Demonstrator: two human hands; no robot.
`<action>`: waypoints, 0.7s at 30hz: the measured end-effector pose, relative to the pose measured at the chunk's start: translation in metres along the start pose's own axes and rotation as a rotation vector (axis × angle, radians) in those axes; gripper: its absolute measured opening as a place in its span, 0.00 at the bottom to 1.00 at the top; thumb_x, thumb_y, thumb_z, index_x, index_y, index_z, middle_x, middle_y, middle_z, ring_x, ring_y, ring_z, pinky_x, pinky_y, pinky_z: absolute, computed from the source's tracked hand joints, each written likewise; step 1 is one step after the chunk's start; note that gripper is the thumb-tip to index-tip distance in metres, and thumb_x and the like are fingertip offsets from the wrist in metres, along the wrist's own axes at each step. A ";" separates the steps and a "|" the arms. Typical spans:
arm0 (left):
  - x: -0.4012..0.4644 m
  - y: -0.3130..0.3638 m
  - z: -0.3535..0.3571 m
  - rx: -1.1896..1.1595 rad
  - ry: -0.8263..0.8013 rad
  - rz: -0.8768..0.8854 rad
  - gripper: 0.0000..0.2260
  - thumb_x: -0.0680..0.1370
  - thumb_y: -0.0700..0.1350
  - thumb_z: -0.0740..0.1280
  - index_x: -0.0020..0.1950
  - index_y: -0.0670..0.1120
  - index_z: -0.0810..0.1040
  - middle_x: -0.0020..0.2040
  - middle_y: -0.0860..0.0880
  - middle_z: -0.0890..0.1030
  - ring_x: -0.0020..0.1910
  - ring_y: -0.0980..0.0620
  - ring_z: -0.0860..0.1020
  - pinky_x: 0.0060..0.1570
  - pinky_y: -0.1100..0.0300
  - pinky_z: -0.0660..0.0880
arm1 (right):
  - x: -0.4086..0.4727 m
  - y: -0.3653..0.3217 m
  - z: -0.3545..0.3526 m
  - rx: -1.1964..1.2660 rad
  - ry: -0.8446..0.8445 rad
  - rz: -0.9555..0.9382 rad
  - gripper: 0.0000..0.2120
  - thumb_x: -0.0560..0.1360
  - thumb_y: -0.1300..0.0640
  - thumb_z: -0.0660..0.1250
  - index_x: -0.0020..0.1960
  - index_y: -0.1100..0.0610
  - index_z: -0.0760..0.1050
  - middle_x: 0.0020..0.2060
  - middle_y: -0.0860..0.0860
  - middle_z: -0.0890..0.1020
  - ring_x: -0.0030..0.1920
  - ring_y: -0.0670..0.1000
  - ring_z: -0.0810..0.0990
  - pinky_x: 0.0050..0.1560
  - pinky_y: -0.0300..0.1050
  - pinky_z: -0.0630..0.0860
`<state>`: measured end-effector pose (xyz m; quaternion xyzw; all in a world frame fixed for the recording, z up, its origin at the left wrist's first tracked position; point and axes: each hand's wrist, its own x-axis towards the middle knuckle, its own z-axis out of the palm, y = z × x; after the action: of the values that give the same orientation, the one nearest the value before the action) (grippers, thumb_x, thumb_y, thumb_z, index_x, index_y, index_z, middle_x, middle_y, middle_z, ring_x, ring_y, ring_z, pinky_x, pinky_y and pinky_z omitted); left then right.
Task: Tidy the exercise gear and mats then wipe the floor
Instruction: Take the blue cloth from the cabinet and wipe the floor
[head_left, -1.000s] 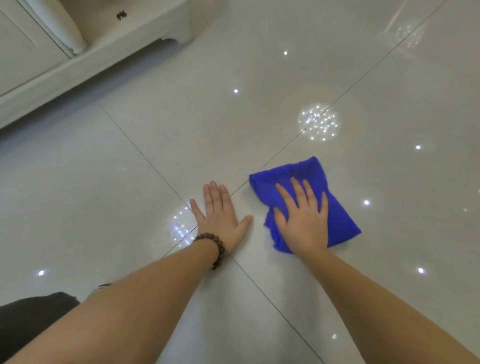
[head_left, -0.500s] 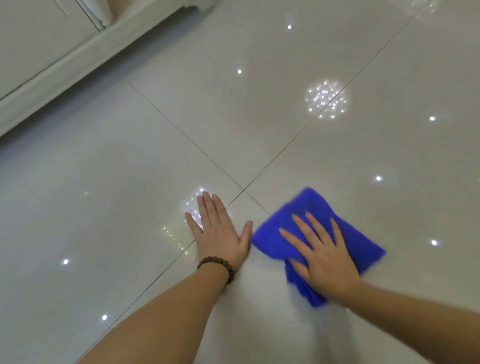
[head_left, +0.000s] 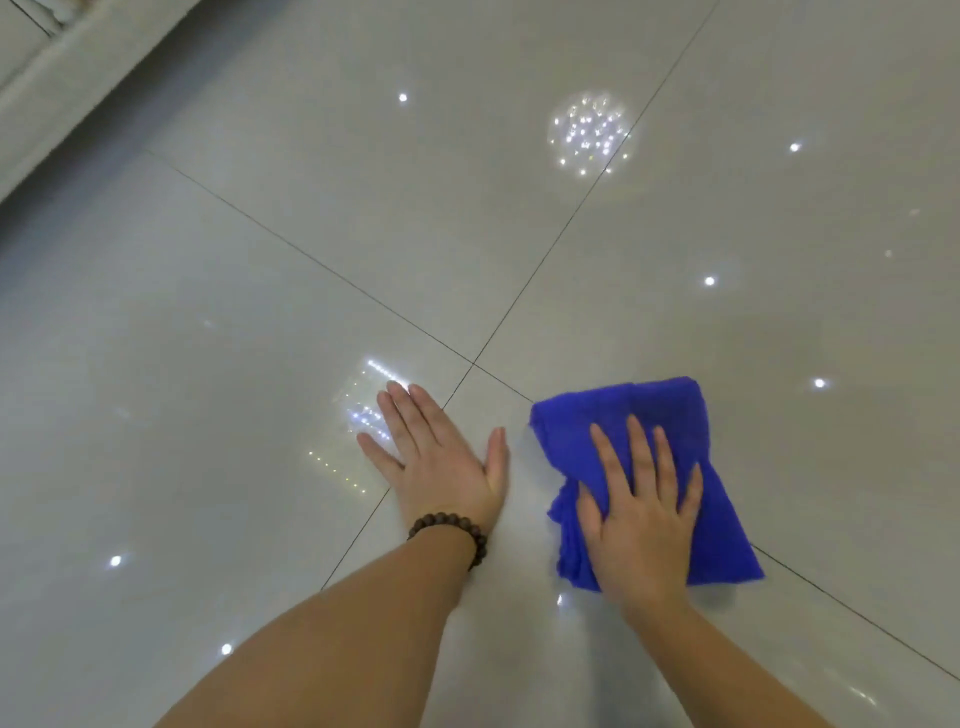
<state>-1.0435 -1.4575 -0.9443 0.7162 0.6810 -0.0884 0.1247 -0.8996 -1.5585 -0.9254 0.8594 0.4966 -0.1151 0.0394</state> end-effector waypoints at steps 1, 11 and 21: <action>0.000 -0.001 0.000 0.007 -0.003 0.004 0.40 0.77 0.65 0.44 0.77 0.35 0.42 0.78 0.36 0.46 0.77 0.41 0.40 0.72 0.34 0.43 | -0.007 0.002 0.002 -0.003 -0.021 0.016 0.29 0.76 0.41 0.49 0.75 0.47 0.58 0.74 0.53 0.63 0.74 0.57 0.59 0.72 0.64 0.51; 0.001 -0.001 0.004 -0.028 0.022 -0.002 0.40 0.77 0.64 0.45 0.77 0.35 0.47 0.78 0.36 0.49 0.78 0.41 0.43 0.72 0.34 0.43 | 0.177 -0.075 -0.026 0.055 0.038 -0.079 0.27 0.79 0.40 0.48 0.77 0.43 0.51 0.77 0.48 0.52 0.77 0.53 0.48 0.74 0.63 0.43; -0.001 -0.001 -0.001 -0.033 -0.012 -0.008 0.41 0.76 0.66 0.43 0.76 0.37 0.38 0.78 0.38 0.44 0.77 0.42 0.38 0.72 0.35 0.39 | -0.050 -0.027 0.022 0.007 -0.033 0.039 0.28 0.77 0.39 0.46 0.75 0.46 0.57 0.74 0.53 0.62 0.74 0.57 0.58 0.70 0.66 0.53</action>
<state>-1.0442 -1.4585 -0.9431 0.7108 0.6844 -0.0819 0.1401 -0.9503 -1.5908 -0.9335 0.8671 0.4785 -0.1301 0.0466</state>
